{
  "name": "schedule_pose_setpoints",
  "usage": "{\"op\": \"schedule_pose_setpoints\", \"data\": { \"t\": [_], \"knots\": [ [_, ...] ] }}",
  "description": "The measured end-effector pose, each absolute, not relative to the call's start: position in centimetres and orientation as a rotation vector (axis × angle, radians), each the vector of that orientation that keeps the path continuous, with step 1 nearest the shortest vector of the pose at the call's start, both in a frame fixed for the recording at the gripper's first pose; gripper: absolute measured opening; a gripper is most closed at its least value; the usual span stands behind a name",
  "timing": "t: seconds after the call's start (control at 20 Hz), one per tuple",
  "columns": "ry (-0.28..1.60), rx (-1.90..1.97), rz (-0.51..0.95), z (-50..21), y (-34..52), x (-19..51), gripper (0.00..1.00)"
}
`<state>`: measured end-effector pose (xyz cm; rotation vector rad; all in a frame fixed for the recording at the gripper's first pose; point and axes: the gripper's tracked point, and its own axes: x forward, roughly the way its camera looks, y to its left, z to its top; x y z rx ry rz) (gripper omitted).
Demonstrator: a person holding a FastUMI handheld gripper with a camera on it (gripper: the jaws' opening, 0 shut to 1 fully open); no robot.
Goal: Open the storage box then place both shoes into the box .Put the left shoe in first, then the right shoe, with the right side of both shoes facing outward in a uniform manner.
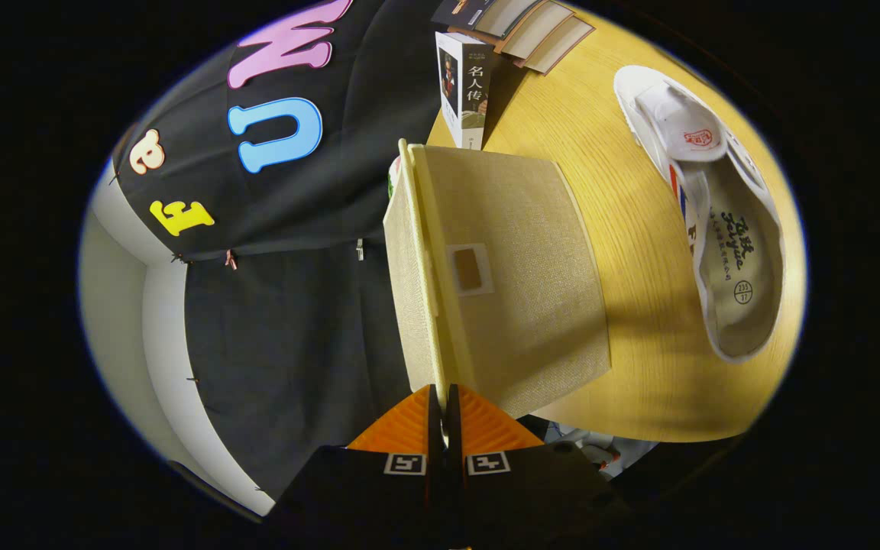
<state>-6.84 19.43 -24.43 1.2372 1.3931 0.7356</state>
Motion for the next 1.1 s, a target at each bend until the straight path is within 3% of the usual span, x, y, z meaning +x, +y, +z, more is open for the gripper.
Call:
{"op": "schedule_pose_setpoints", "data": {
  "t": [0.55,1.1],
  "knots": [
    [1.246,1.003,0.960,-9.5,29.1,-5.3,0.05],
    [1.284,0.780,1.063,-9.5,46.8,-7.4,0.05]
  ]
}}
